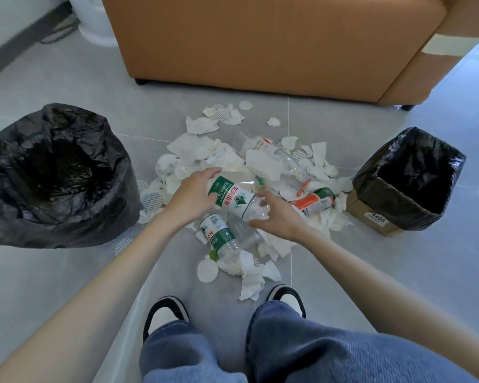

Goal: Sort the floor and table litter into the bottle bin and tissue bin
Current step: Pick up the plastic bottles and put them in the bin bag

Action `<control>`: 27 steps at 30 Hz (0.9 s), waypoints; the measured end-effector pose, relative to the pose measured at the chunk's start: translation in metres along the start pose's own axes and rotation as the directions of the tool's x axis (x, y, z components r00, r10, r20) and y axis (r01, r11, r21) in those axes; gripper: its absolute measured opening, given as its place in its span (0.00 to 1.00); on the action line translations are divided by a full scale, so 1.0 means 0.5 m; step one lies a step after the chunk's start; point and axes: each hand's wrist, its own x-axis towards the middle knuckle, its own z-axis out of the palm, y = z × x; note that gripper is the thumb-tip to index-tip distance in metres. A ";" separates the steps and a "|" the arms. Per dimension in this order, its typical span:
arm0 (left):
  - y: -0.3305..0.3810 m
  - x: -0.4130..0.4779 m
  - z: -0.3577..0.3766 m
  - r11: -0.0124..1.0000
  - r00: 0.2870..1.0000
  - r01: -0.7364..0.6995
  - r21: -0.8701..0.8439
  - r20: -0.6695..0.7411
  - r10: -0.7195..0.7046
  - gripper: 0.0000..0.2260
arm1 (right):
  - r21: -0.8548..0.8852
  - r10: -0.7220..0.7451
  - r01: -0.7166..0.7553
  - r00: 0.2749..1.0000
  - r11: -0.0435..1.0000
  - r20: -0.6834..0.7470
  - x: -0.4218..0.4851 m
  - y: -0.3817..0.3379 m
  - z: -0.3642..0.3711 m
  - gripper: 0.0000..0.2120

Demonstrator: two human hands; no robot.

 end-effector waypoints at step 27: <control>0.230 0.103 0.048 0.933 0.974 -0.226 0.279 0.074 0.214 0.29 | -0.141 0.463 -0.572 0.765 0.808 -0.448 -0.043 0.299 -0.241 0.35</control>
